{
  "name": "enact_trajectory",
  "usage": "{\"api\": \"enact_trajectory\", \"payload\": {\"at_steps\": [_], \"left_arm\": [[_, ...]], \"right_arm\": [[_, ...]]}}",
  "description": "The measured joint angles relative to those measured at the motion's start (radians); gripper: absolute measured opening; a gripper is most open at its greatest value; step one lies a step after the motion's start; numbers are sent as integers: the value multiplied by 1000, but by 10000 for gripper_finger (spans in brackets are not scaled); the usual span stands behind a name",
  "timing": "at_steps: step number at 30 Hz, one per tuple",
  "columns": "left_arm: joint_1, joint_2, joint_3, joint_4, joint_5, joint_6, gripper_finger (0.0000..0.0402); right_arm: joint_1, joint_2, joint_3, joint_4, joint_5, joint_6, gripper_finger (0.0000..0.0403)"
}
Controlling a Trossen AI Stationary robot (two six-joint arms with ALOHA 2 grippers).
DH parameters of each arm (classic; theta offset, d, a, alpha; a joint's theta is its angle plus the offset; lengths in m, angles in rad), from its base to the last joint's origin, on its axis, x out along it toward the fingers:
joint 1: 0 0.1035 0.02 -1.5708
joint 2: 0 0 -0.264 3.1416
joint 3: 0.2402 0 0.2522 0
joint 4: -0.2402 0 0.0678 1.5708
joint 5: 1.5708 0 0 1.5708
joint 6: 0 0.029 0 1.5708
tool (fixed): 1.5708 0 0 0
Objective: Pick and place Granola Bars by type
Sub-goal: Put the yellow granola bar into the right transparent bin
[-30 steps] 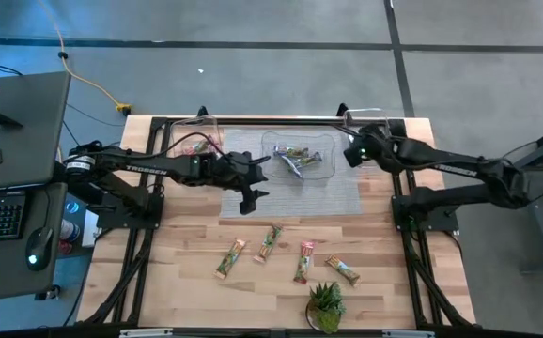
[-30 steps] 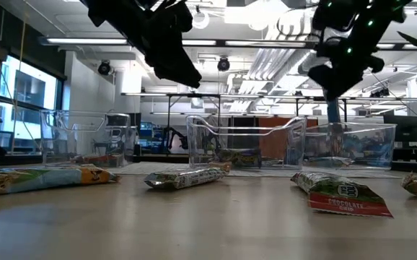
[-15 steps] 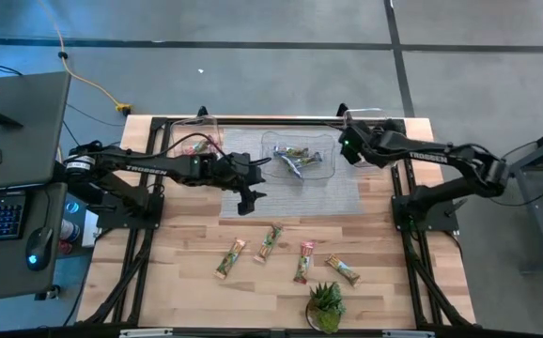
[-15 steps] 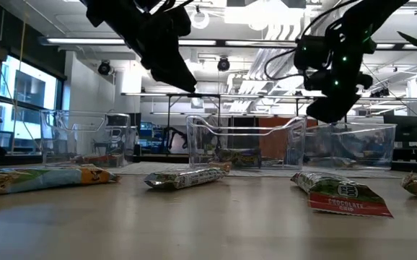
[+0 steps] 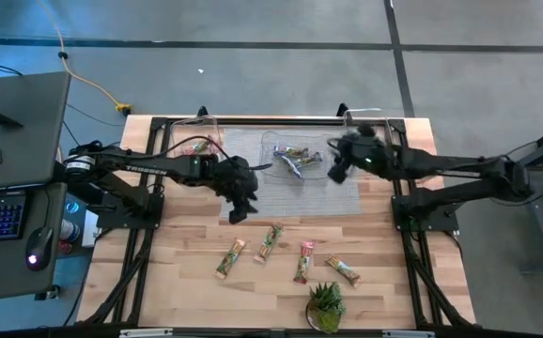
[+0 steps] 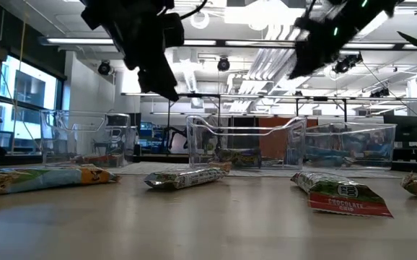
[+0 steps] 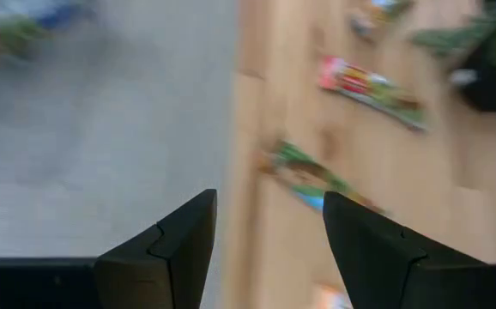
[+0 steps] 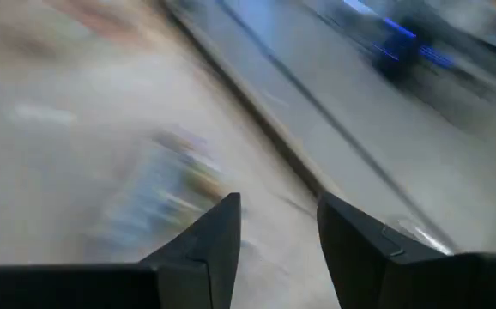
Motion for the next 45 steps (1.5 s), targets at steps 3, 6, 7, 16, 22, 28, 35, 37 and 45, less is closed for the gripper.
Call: {"api": "enact_trajectory", "payload": {"at_steps": [3, 6, 7, 16, 22, 28, 35, 37, 45], "left_arm": [[-10, 0, 0, -30, 95, -125, 209], [-43, 0, 0, -91, 101, -239, 209], [-60, 0, 0, -114, 93, -271, 209], [-309, 87, 0, -252, -117, -582, 209], [-439, 169, 0, -246, -213, -771, 209], [-519, 244, -1, -246, -281, -854, 209], [-530, 284, 3, -181, -275, -837, 209], [-529, 284, 2, -176, -278, -808, 209], [-528, 281, 0, -153, -284, -715, 184]], "right_arm": [[85, -54, 2, 104, -238, 0, 138], [176, -55, 3, 169, -379, 0, 138], [207, -45, 3, 182, -392, 0, 138], [354, 152, 2, 324, -274, -104, 138], [357, 292, 1, 501, -400, -110, 138], [379, 395, 1, 677, -473, -50, 138], [432, 444, 1, 772, -466, -51, 138], [445, 447, 2, 774, -467, -50, 138], [453, 500, 1, 821, -466, -48, 138]]}}
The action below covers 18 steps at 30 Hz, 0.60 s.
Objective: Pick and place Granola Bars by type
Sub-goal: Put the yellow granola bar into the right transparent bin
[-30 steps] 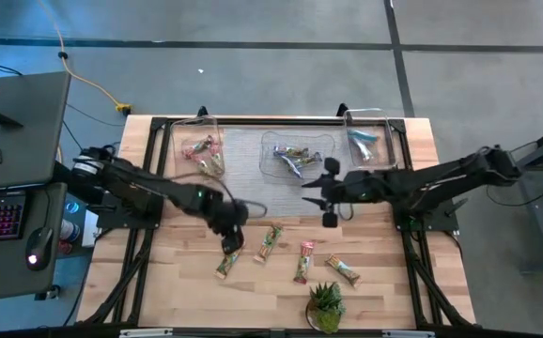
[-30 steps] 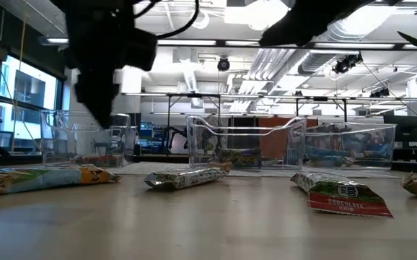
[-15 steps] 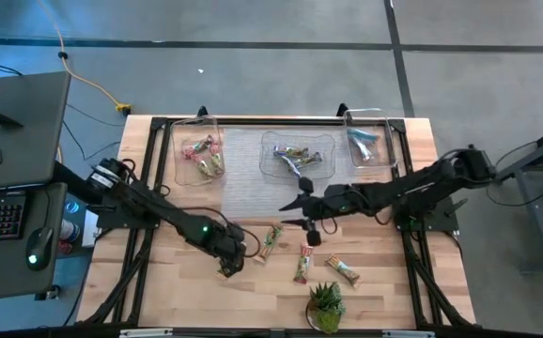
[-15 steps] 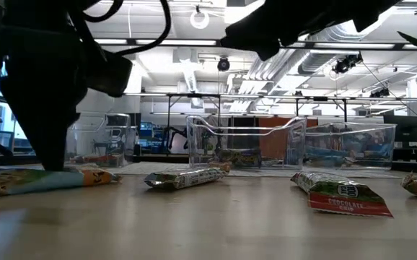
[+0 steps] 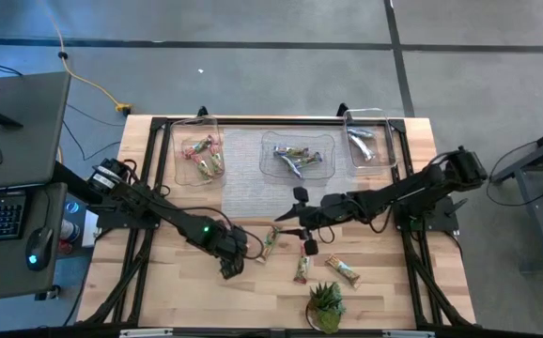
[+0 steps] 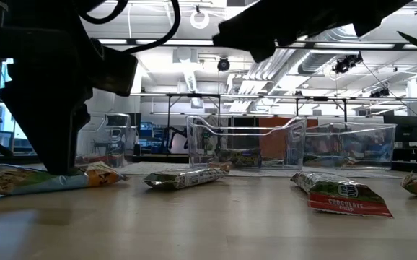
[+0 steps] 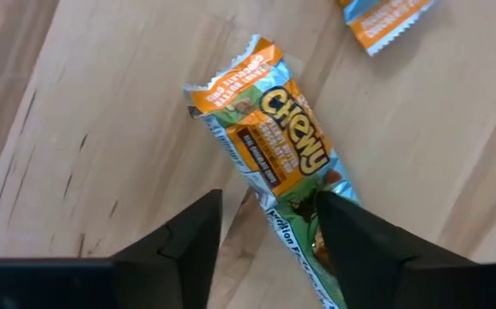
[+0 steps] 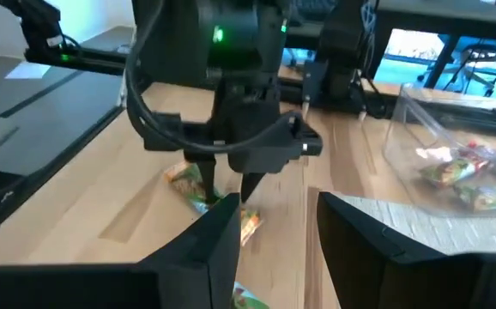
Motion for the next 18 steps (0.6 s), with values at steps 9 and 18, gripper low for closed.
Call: {"api": "enact_trajectory", "payload": {"at_steps": [9, 18], "left_arm": [[0, 0, 0, 38, -1, 98, 32], [47, -42, -2, 59, -61, 154, 4]], "right_arm": [[0, 48, 0, 36, 0, 26, 138], [0, 48, 0, 53, 41, 73, 138]]}}
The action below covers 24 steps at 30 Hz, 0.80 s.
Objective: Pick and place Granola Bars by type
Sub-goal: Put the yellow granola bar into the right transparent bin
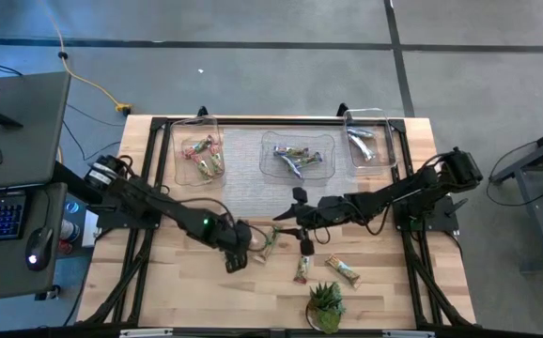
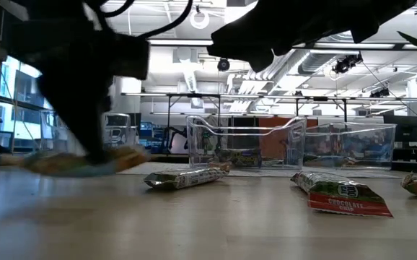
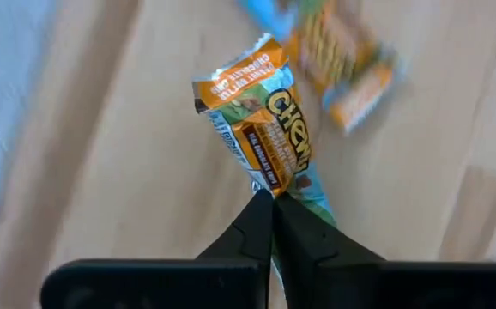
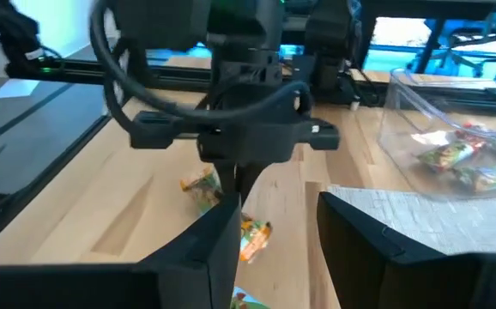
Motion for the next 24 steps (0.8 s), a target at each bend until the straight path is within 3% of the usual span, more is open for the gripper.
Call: {"api": "enact_trajectory", "payload": {"at_steps": [5, 9, 14, 19, 24], "left_arm": [[65, -36, 0, 100, -27, 114, 2], [110, -46, 1, 213, -46, 250, 1], [151, -46, 1, 291, -164, 344, 1], [165, -46, 1, 336, -338, 365, 0], [161, -46, 1, 428, -395, 433, 0]], "right_arm": [[0, 7, 0, -4, 50, 23, 138], [-9, 14, 0, -24, 150, 199, 138], [-22, 14, 0, -116, 266, 408, 138], [-23, 14, 0, -158, 301, 443, 138], [-23, 13, 0, -138, 342, 442, 138]]}}
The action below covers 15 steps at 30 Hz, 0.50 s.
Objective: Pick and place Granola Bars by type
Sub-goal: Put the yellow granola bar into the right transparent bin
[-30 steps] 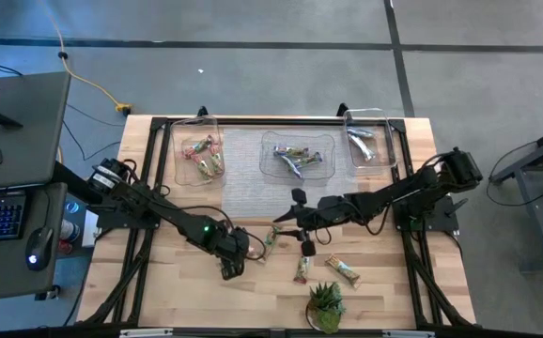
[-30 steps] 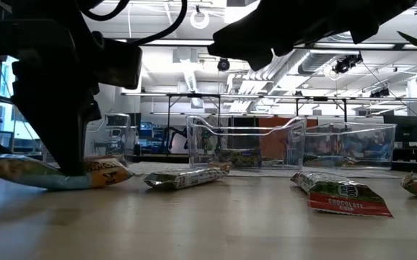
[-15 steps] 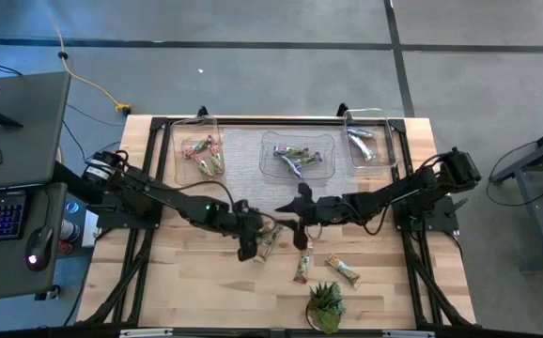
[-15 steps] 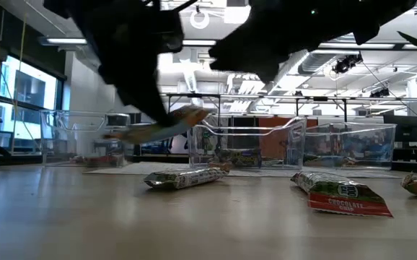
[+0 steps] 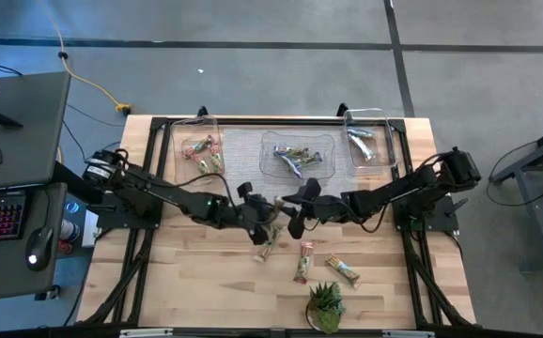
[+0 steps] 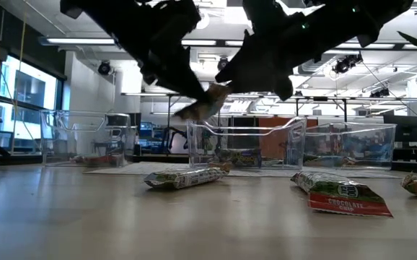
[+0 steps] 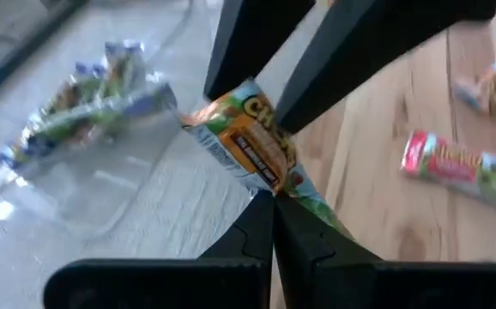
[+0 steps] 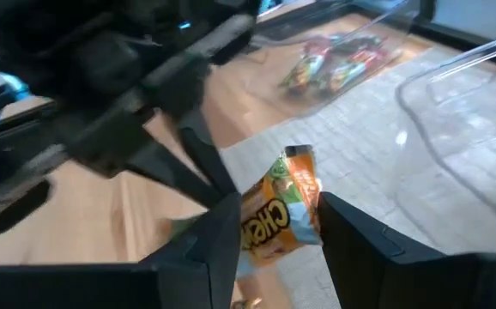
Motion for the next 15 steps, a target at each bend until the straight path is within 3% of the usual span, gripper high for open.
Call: {"api": "enact_trajectory", "payload": {"at_steps": [9, 15], "left_arm": [[0, 0, 1, 48, -117, 42, 0], [1, 0, 1, 103, -113, 51, 0]], "right_arm": [[3, -5, 0, 1, 116, -21, 138], [-7, -6, 0, 49, 75, -56, 138]]}}
